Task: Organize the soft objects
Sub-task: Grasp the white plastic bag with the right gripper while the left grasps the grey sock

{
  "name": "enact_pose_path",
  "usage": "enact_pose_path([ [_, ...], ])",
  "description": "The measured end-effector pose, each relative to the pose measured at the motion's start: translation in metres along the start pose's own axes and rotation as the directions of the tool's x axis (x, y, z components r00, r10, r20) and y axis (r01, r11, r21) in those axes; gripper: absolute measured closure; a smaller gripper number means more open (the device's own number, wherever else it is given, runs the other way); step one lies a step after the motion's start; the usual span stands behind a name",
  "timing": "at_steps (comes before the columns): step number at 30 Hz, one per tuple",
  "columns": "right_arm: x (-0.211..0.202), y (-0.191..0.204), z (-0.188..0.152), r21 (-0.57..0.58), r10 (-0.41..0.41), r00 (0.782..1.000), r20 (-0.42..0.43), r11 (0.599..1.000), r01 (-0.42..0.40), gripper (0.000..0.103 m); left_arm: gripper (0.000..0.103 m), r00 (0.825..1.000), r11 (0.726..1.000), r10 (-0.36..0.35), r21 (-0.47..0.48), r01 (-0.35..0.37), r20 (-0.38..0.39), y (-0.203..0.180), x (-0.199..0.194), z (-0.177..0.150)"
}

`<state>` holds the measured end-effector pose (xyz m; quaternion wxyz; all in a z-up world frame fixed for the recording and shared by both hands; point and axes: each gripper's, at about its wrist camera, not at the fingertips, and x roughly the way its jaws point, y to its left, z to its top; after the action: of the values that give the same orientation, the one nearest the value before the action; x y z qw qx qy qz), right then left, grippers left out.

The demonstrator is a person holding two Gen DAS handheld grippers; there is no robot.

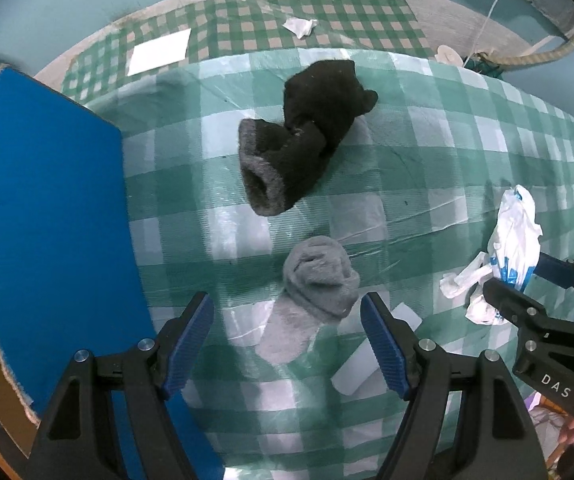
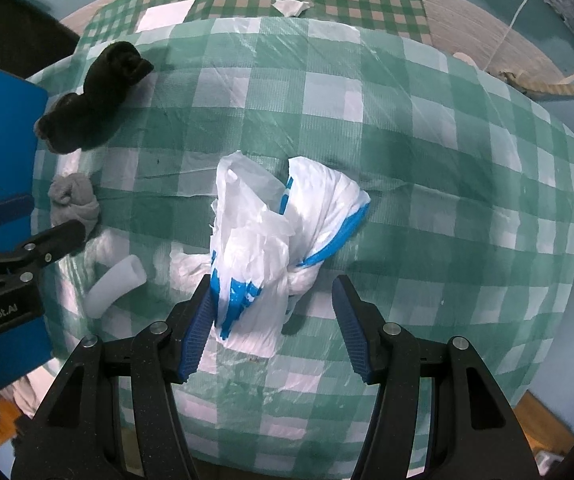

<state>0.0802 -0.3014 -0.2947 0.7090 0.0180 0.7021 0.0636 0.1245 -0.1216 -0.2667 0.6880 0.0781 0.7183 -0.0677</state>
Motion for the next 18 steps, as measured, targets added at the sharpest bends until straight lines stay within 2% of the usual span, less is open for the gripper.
enact_pose_path([
  [7,0.005,0.002,0.004,-0.015,-0.009,1.000,0.009,1.000,0.009,0.046,0.026,0.999,0.999,0.037,0.033,-0.036,-0.030,-0.010,0.015,-0.001],
  [11,0.009,0.006,0.005,-0.033,-0.023,1.000,0.016,0.999,0.024,0.046,0.026,0.999,0.999,0.036,0.016,-0.035,-0.031,-0.008,0.018,-0.001],
  [14,0.012,0.011,0.003,-0.061,-0.046,0.999,0.021,0.997,0.047,0.045,0.038,0.998,0.999,0.042,0.002,-0.042,-0.042,-0.006,0.021,-0.002],
  [18,0.015,0.017,0.000,-0.109,-0.076,0.997,0.033,0.991,0.079,0.045,0.053,0.999,1.000,0.005,-0.022,-0.006,-0.034,-0.002,0.020,-0.004],
])
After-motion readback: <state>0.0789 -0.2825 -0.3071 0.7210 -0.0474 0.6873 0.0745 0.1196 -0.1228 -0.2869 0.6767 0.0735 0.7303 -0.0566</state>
